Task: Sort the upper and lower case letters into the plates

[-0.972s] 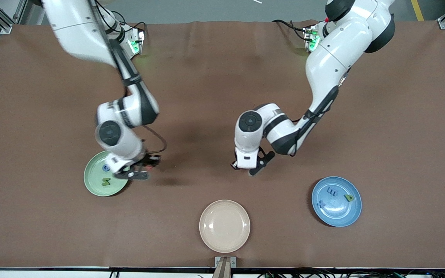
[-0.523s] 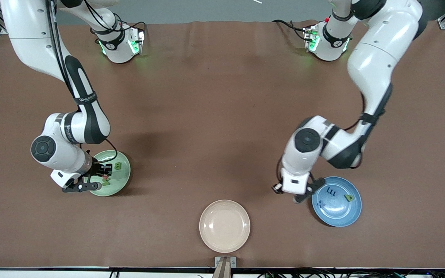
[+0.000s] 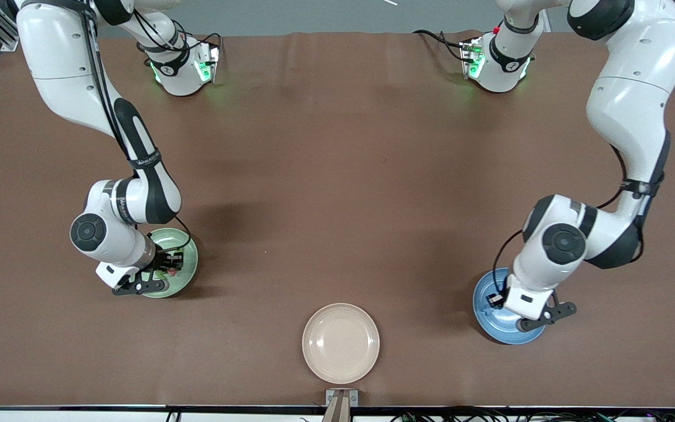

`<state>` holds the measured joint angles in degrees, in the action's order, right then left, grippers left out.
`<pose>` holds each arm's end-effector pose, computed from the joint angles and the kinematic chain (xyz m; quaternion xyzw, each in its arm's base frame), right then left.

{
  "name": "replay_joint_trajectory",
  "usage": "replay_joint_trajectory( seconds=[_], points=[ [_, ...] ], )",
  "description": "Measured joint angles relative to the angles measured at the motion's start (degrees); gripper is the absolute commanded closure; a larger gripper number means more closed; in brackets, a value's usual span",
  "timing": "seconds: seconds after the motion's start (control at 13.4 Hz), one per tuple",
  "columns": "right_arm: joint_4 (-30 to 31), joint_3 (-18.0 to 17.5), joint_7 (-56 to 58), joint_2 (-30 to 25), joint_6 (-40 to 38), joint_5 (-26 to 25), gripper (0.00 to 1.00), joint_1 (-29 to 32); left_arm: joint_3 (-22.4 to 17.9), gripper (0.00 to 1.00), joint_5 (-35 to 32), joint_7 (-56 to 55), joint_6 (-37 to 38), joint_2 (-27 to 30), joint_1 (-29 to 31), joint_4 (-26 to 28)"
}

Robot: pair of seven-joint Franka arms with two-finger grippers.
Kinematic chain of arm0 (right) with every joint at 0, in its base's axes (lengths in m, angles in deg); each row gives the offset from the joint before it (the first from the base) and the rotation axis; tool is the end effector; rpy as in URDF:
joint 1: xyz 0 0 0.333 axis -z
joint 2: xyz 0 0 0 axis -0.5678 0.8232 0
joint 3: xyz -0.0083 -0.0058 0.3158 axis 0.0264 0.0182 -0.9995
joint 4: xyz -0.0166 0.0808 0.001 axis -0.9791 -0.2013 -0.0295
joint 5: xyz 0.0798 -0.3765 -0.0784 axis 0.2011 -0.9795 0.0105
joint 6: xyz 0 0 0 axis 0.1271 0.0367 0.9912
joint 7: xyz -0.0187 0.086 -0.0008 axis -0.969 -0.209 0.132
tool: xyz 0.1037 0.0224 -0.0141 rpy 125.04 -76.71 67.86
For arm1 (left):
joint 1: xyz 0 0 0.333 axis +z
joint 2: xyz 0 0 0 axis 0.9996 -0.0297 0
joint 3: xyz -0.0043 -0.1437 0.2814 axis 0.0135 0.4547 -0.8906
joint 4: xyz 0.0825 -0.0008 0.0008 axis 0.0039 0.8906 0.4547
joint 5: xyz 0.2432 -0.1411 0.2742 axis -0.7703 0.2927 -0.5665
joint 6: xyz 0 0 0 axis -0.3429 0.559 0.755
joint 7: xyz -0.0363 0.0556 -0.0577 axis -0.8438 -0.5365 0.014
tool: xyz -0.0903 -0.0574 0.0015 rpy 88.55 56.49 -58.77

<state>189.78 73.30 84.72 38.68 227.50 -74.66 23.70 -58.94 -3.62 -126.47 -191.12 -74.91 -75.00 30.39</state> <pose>0.6601 0.0598 0.2020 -0.9984 -0.0569 -0.0045 0.0028 0.7298 -0.1142 0.2538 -0.9862 -0.1324 -0.0959 0.0264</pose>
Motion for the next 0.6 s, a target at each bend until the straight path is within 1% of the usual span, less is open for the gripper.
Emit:
replay_joint_trajectory(
  seconds=[0.15, 0.3, 0.37, 0.45, 0.52, 0.6],
  points=[
    [-1.89, -0.08, 0.00, -0.03, -0.61, 0.15, 0.00, -0.20, 0.04, 0.98, 0.05, 4.74, -0.14, -0.43, 2.04, 0.07],
    [-4.89, -0.01, -0.03, -0.08, -4.50, 0.19, 0.00, -0.23, 0.11, 0.94, 0.68, 5.17, -0.24, -0.81, 2.24, 0.11],
    [-6.59, 0.14, -0.04, -0.18, -7.36, 0.19, 0.00, -0.17, 0.13, 0.87, 0.78, 5.17, -0.25, -1.00, 2.11, 0.15],
    [-7.86, 0.30, -0.04, -0.46, -9.81, 0.19, 0.00, -0.12, 0.13, 0.84, 0.79, 5.17, -0.32, -1.35, 2.07, 0.17],
    [-8.79, 0.57, -0.04, -1.01, -12.06, 0.18, 0.00, -0.08, 0.13, 0.75, 0.79, 5.17, -0.57, -1.81, 2.08, 0.18],
    [-9.40, 1.01, -0.04, -2.04, -14.60, 0.17, 0.00, -0.04, 0.13, 0.63, 0.89, 5.17, -0.91, -2.24, 2.06, 0.18]
  ],
)
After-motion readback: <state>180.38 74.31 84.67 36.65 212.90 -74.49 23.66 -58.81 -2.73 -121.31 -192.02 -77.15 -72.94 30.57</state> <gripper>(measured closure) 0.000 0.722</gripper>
